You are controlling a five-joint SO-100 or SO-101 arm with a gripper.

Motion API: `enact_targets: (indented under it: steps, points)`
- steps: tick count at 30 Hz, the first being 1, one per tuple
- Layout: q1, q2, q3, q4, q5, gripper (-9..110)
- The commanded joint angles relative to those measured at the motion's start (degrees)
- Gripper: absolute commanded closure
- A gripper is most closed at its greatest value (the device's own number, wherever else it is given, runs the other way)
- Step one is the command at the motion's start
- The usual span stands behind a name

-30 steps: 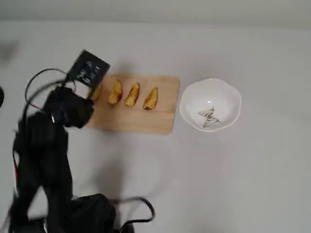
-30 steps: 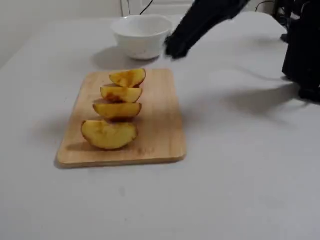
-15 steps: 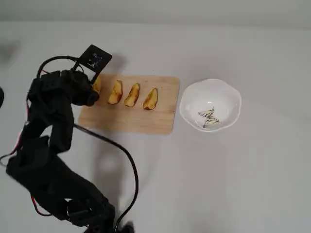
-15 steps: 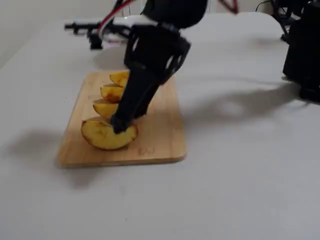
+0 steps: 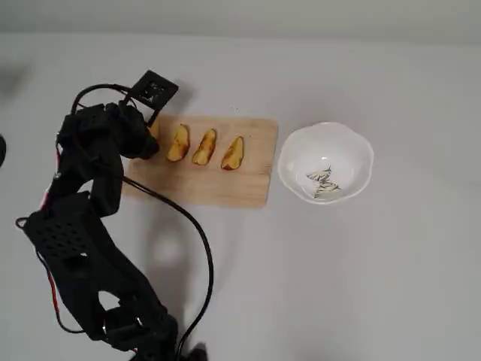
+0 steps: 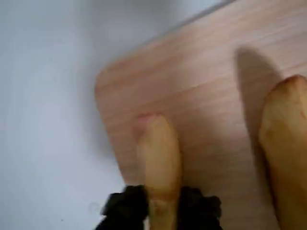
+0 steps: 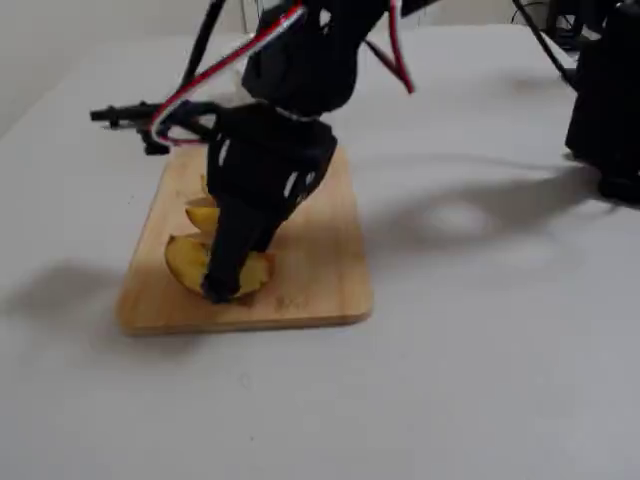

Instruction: Pick up the leftmost apple slice from the cutting board and place it into the bowl

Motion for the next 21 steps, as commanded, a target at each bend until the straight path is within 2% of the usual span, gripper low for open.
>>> enact_targets:
  steps: [1, 8, 11, 15, 21]
  points:
    - [-0.9, 0.3, -4.7, -0.4, 2.0, 101]
    - [-2.9, 1.4, -17.4, 4.7, 14.6, 101]
    - [-0.6, 4.1, -22.9, 7.6, 21.9, 101]
    - [7.5, 10.7, -22.9, 8.9, 33.3, 101]
    - [27.5, 13.9, -22.9, 15.9, 52.2, 101]
